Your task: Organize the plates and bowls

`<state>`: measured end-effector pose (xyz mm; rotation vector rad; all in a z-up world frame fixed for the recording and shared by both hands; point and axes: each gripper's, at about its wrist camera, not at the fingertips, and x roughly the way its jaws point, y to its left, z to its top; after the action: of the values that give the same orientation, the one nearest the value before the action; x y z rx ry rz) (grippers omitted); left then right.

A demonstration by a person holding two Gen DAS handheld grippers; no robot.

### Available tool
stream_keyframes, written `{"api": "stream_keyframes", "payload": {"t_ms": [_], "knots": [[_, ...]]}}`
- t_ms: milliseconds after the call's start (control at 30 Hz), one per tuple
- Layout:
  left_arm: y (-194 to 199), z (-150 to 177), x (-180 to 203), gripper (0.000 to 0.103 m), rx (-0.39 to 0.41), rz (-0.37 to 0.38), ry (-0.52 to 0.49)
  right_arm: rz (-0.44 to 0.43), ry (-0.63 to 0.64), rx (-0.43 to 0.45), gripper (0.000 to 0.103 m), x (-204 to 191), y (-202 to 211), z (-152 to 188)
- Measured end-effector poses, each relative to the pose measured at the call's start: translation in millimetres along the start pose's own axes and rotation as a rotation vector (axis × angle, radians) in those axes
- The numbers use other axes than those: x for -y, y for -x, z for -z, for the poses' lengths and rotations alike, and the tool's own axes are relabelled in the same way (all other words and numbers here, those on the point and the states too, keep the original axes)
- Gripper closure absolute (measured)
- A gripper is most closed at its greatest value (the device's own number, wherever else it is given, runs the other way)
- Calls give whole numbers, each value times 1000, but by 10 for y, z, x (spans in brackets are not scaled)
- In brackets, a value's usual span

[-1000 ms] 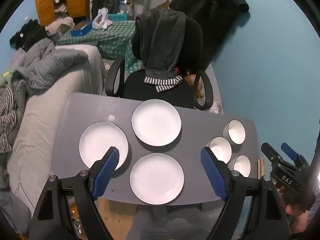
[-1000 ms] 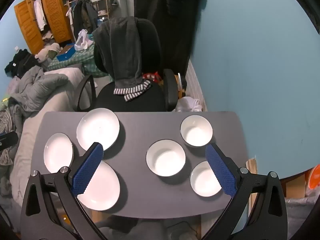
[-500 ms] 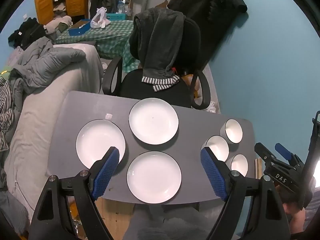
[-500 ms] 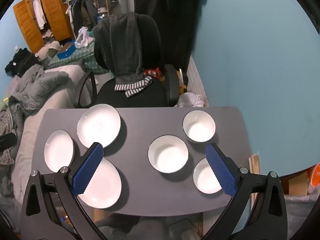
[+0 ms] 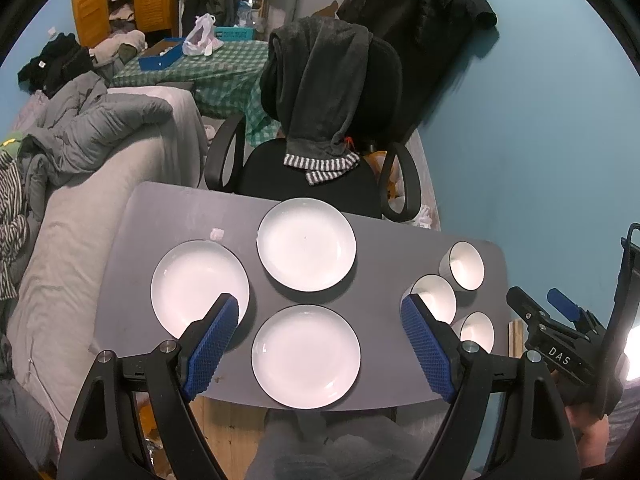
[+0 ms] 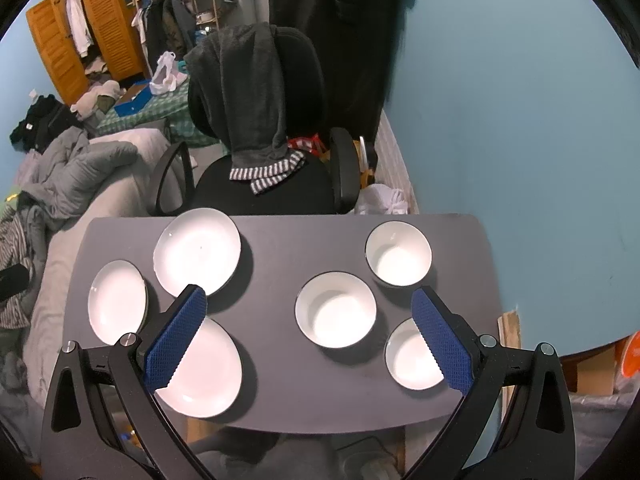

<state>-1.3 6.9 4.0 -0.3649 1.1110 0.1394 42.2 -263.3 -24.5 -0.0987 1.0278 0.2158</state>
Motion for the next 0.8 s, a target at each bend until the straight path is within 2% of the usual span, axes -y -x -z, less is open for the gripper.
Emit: {"api": "stream_keyframes", "payload": {"t_ms": [800], "knots": [[27,35,-29,18,12,7,-12,-8,-6,-8,2,-8,-31,-39]]}}
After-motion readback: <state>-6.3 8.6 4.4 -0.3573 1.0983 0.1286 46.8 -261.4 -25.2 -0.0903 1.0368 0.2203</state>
